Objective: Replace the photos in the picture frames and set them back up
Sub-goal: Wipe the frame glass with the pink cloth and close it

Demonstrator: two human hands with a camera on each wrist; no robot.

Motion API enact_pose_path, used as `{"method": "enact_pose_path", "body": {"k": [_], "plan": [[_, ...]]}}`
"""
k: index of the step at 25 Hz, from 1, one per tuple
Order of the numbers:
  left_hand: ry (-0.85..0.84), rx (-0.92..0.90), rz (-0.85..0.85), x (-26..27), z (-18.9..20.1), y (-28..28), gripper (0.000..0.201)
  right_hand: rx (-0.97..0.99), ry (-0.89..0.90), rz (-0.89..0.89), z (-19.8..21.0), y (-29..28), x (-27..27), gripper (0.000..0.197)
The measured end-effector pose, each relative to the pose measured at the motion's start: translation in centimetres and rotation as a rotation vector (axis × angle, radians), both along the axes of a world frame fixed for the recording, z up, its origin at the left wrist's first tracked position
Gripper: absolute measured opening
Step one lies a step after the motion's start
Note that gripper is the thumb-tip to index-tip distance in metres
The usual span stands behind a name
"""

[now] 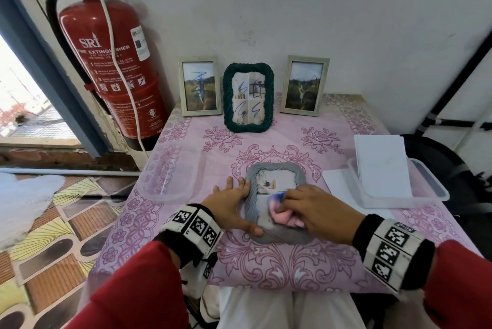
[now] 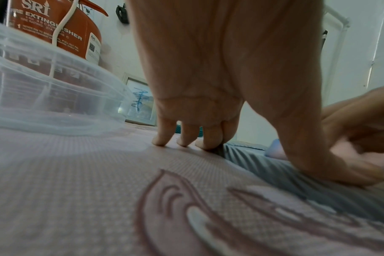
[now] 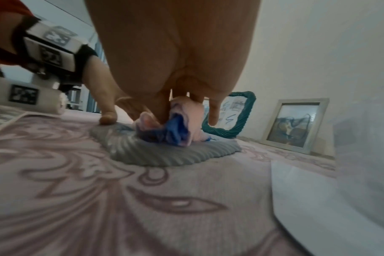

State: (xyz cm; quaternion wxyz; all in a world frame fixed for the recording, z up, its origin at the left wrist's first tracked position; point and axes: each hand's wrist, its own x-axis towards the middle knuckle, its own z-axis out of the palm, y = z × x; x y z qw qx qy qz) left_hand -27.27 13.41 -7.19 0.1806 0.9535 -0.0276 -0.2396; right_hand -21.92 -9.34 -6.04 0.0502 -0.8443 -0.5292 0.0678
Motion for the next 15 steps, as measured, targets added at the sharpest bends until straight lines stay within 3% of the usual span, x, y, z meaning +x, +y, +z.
{"method": "enact_pose_path", "body": {"k": [7, 11, 15], "plan": [[0.011, 0.031, -0.012, 0.2, 0.4, -0.2, 0.124, -0.018, 0.107, -0.202, 0.7, 5.1, 3.1, 0.030], [0.004, 0.031, -0.011, 0.4, 0.2, -0.1, 0.124, 0.096, 0.115, -0.183, -0.3, 3.4, 2.9, 0.027], [0.007, 0.003, 0.003, 0.3, 0.0, 0.0, 0.124, 0.144, 0.302, -0.167, 0.0, 1.1, 2.4, 0.040]]}}
